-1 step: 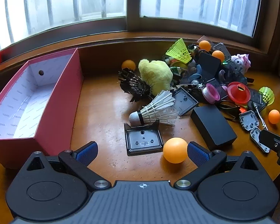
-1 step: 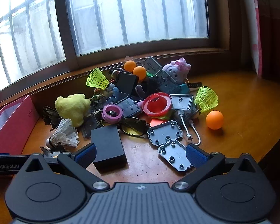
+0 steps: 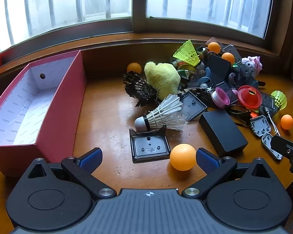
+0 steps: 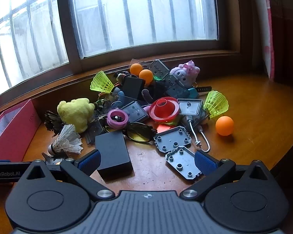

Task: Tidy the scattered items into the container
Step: 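Move left tool to orange ball by gray plate while right tool approaches another orange ball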

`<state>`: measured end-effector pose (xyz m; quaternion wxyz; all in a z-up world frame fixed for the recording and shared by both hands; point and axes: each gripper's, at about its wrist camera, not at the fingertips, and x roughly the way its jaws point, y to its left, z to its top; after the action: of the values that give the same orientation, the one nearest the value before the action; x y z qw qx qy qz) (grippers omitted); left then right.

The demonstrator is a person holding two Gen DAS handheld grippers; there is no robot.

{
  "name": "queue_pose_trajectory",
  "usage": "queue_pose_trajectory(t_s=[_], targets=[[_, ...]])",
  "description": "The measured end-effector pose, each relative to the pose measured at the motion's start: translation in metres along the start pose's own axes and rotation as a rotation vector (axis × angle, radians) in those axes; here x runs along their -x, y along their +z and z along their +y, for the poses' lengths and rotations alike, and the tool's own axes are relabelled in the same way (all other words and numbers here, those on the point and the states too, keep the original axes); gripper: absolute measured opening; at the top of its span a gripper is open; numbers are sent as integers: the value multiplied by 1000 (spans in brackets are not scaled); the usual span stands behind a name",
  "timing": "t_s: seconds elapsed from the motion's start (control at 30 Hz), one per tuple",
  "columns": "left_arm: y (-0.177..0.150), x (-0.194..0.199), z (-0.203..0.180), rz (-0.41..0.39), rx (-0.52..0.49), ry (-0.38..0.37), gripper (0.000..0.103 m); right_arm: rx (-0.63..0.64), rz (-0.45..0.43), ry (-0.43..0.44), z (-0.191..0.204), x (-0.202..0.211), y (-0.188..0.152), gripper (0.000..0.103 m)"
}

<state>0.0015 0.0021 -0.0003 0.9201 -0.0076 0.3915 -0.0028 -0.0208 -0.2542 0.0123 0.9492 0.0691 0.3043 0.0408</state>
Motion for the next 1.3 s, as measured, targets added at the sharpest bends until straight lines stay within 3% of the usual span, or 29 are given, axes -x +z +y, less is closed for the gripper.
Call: queue_pose_trajectory(t_s=[0.6, 0.73, 0.93, 1.07, 1.17, 1.23, 1.3], targets=[[-4, -9, 14, 52, 53, 0, 103, 17, 8, 2, 6, -10, 2, 103], [-9, -14, 15, 101, 54, -62, 103, 4, 1, 3, 5, -13, 2, 103], [-9, -18, 18, 119, 70, -81, 103, 2, 10, 2, 7, -16, 3, 103], [-9, -22, 17, 154, 94, -152, 103, 39, 21, 19, 10, -12, -4, 103], [-5, -15, 7, 110, 89, -219, 103, 78, 5, 57, 8, -8, -3, 103], [-3, -12, -4, 72, 63, -196, 103, 109, -16, 77, 5, -9, 2, 103], [0, -12, -16, 58, 12, -168, 96, 134, -13, 76, 0, -16, 7, 103]])
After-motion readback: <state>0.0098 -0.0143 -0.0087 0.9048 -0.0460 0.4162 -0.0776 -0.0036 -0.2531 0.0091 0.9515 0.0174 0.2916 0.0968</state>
